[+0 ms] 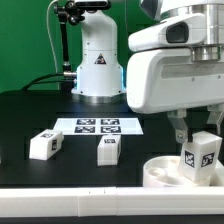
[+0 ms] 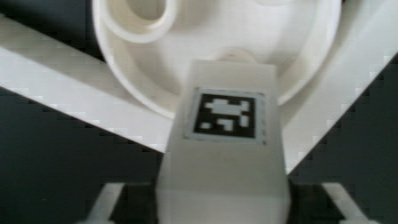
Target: Assemble stool
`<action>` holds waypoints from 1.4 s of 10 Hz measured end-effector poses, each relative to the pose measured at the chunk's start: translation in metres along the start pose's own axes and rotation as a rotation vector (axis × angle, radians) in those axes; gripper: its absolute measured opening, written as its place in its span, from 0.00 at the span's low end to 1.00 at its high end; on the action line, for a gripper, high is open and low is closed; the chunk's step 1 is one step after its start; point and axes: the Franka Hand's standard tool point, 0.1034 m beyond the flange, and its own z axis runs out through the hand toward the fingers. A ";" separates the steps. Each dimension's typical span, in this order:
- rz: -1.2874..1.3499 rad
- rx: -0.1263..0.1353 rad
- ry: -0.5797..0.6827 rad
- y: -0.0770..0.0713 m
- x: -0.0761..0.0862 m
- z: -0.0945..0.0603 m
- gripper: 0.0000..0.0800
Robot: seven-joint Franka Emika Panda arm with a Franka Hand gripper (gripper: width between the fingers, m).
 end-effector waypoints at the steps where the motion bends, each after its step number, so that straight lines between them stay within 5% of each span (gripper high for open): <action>1: 0.000 0.000 0.000 0.000 0.000 0.000 0.42; 6: 0.106 0.001 0.001 0.000 0.000 0.000 0.42; 14: 0.916 0.006 0.058 -0.006 0.001 0.001 0.42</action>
Offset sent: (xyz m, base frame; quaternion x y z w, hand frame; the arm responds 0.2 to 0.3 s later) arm 0.0000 0.0000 0.0000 0.0000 0.0000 0.0650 0.9979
